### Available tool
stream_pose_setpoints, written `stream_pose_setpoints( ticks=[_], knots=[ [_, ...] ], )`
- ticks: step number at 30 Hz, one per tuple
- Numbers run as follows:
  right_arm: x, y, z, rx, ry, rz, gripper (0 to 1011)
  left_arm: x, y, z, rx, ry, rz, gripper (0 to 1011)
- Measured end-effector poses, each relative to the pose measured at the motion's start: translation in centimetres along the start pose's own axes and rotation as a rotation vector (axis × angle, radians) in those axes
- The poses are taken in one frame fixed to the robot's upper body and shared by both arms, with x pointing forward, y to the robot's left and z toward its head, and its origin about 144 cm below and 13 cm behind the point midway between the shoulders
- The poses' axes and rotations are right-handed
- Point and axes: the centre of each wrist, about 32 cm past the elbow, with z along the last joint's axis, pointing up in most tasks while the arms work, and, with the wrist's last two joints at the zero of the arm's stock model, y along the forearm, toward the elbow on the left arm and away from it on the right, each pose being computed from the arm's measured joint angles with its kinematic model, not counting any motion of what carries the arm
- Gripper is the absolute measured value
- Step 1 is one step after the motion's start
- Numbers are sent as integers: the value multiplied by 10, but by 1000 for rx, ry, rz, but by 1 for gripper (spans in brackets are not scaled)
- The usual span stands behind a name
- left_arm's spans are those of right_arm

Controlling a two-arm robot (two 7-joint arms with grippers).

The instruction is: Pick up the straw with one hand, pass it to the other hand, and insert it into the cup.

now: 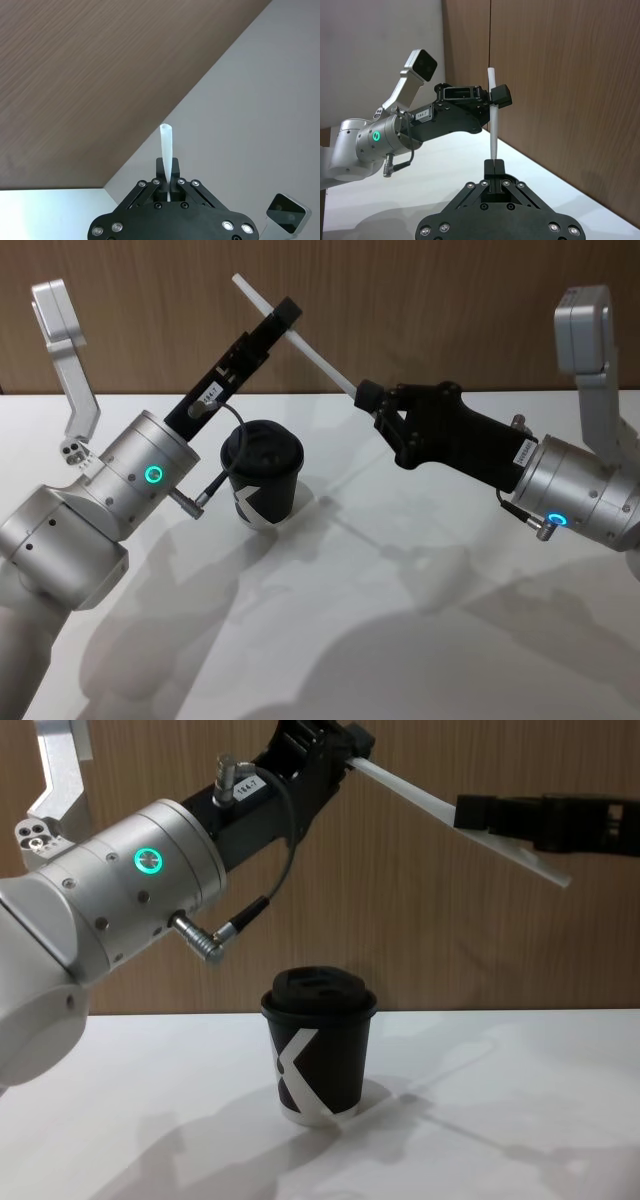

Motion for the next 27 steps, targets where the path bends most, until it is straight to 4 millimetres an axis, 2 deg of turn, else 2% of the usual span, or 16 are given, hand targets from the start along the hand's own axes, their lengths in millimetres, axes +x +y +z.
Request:
stream_pose_setpoints(
  ticks=[3, 9, 11, 12, 20, 21, 22, 27],
  knots=[
    [0, 0, 0, 0, 0, 0, 8, 0, 1, 1, -8, -1, 6, 19],
    [0, 0, 0, 0, 0, 0, 153, -1, 2, 0, -16, 5, 14, 13],
    [0, 0, 0, 0, 0, 0, 231, -1, 2, 0, -18, 6, 15, 13],
    [0, 0, 0, 0, 0, 0, 231, -1, 2, 0, -18, 7, 15, 12],
    [0, 0, 0, 0, 0, 0, 510, -2, 4, 2, -26, -5, 14, 12],
    [0, 0, 0, 0, 0, 0, 510, -3, 4, 3, -26, -15, 12, 12],
    [0, 0, 0, 0, 0, 0, 568, -3, 4, 3, -26, -15, 12, 13],
    [0, 0, 0, 0, 0, 0, 730, -5, 4, 11, -18, -76, 3, 12]
  ],
)
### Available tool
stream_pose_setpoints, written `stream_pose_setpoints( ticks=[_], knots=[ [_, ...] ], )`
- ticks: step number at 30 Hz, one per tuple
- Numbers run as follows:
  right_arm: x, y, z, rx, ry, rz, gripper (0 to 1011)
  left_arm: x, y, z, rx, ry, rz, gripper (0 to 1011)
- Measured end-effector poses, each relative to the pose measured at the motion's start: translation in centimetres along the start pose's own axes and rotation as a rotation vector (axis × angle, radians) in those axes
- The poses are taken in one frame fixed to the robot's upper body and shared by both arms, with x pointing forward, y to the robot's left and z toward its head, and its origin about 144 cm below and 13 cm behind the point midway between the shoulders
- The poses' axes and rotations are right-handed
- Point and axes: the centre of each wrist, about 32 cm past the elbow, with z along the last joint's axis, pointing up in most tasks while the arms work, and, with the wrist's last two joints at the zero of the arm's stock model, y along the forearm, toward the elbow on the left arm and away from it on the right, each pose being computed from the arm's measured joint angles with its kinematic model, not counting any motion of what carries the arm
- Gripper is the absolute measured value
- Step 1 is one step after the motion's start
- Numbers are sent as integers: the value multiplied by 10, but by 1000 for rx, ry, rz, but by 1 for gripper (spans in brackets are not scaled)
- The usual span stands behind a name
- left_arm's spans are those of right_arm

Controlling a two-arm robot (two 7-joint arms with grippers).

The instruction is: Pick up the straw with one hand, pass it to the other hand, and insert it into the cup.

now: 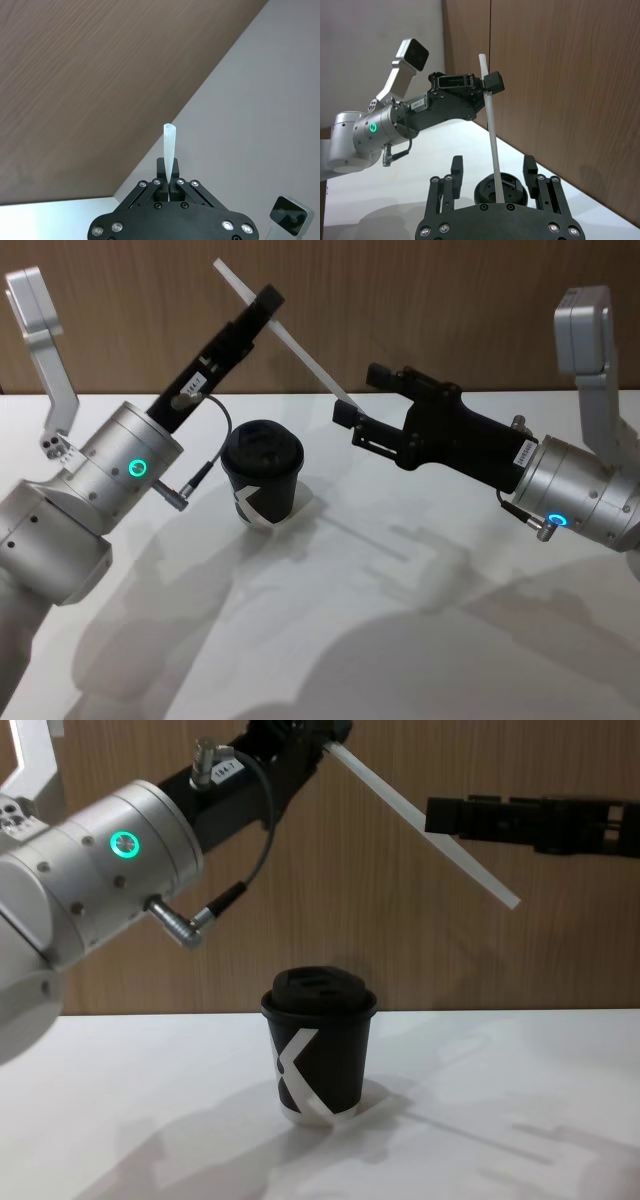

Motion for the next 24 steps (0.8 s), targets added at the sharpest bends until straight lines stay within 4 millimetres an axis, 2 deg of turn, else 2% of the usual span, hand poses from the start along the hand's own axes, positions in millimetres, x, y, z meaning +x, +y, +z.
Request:
stream_pose_setpoints(
  ticks=[1, 3, 10, 24],
  knots=[
    [0, 0, 0, 0, 0, 0, 787, 0, 0, 1, 1, -10, -1, 12],
    [0, 0, 0, 0, 0, 0, 807, -1, 1, 6, 8, -44, -4, 12],
    [0, 0, 0, 0, 0, 0, 998, -7, 2, 21, 32, -155, -8, 13],
    [0, 0, 0, 0, 0, 0, 1001, -21, 9, 53, 108, -415, 0, 12]
  ],
)
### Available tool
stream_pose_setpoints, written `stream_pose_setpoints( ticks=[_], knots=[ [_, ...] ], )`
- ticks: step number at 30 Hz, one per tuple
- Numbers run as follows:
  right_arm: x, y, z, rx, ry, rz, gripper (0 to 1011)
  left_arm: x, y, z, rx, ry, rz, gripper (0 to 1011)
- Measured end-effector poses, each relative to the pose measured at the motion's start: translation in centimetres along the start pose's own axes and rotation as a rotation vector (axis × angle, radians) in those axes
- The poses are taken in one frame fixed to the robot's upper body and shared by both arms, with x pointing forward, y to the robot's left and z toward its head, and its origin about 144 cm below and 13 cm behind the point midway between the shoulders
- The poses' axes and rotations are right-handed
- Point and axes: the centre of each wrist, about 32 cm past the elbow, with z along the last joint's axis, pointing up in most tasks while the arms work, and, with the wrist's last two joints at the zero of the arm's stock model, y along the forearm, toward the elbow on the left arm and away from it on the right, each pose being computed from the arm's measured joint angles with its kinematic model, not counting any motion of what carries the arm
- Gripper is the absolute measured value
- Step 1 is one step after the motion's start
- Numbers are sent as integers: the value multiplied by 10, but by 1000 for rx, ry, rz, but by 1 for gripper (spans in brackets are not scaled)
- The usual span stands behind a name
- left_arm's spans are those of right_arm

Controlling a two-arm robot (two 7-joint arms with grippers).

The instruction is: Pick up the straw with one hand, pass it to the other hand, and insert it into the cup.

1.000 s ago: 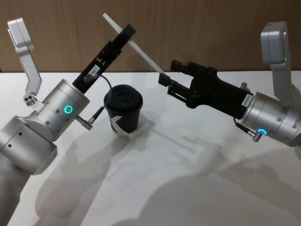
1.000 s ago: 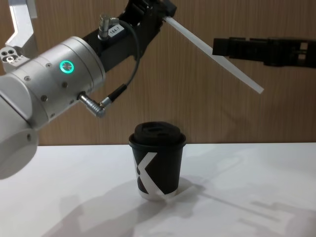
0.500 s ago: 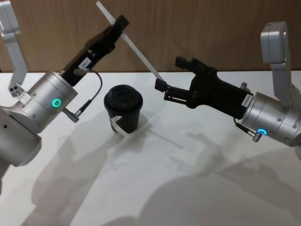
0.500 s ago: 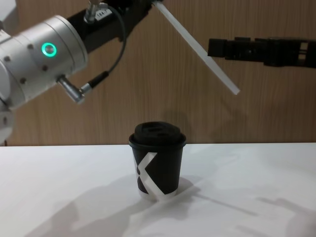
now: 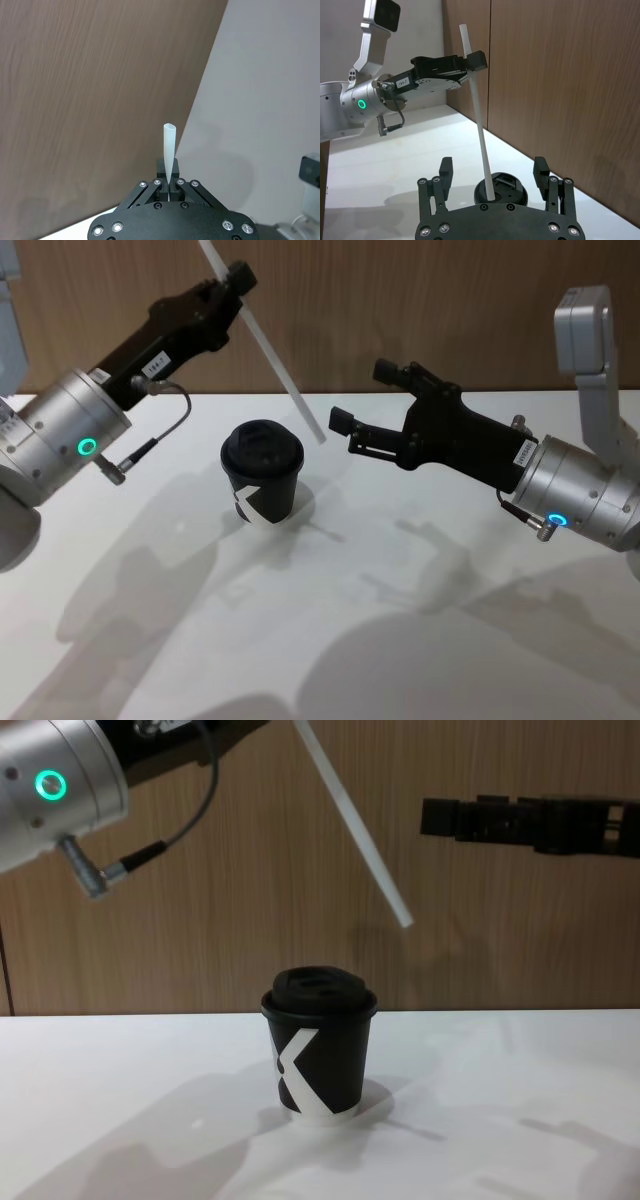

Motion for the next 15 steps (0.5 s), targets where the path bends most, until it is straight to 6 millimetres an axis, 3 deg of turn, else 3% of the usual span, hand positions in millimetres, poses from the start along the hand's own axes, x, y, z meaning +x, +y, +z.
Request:
stream_pose_setpoints(
  ticks=[15],
  knots=[
    [0, 0, 0, 0, 0, 0, 1001, 0, 13, 21, 82, -219, 38, 12]
  ],
)
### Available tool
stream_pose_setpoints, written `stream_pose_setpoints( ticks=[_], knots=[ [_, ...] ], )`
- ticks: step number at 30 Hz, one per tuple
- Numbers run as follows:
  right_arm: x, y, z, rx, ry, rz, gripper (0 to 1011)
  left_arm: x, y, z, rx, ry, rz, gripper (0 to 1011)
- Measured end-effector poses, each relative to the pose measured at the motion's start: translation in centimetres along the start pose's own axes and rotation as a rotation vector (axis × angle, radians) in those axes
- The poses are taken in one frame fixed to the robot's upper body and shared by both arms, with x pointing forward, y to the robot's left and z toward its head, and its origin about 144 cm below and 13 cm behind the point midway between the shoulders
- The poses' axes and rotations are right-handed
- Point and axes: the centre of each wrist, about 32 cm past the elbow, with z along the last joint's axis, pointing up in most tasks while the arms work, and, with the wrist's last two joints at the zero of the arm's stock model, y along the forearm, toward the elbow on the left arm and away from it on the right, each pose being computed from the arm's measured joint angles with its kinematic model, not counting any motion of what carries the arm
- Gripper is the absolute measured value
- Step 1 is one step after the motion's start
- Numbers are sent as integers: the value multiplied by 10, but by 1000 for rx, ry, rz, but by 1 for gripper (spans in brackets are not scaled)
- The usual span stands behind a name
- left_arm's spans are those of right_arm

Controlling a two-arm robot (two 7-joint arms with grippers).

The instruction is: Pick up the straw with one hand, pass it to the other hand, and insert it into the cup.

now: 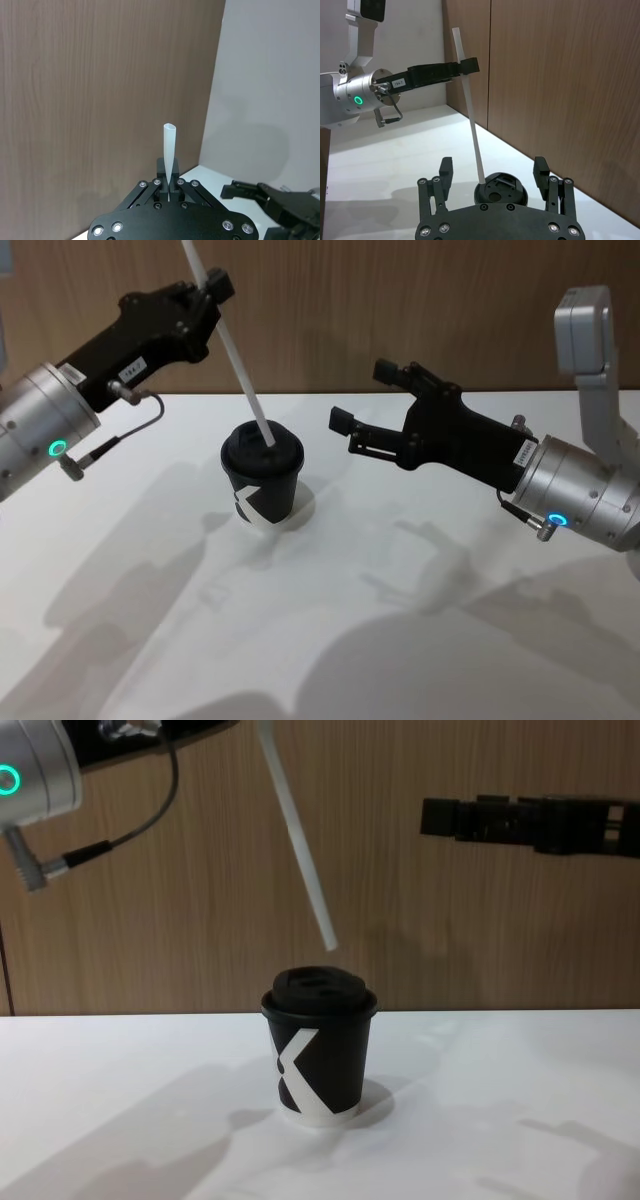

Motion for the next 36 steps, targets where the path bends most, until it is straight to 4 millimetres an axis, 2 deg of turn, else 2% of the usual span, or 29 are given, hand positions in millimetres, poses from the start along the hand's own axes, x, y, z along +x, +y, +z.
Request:
stream_pose_setpoints(
  ticks=[16, 36],
  knots=[
    [0, 0, 0, 0, 0, 0, 1001, 5, 7, 1, 25, -55, 20, 13],
    [0, 0, 0, 0, 0, 0, 1001, 11, 1, -12, 5, -17, 15, 13]
  ],
)
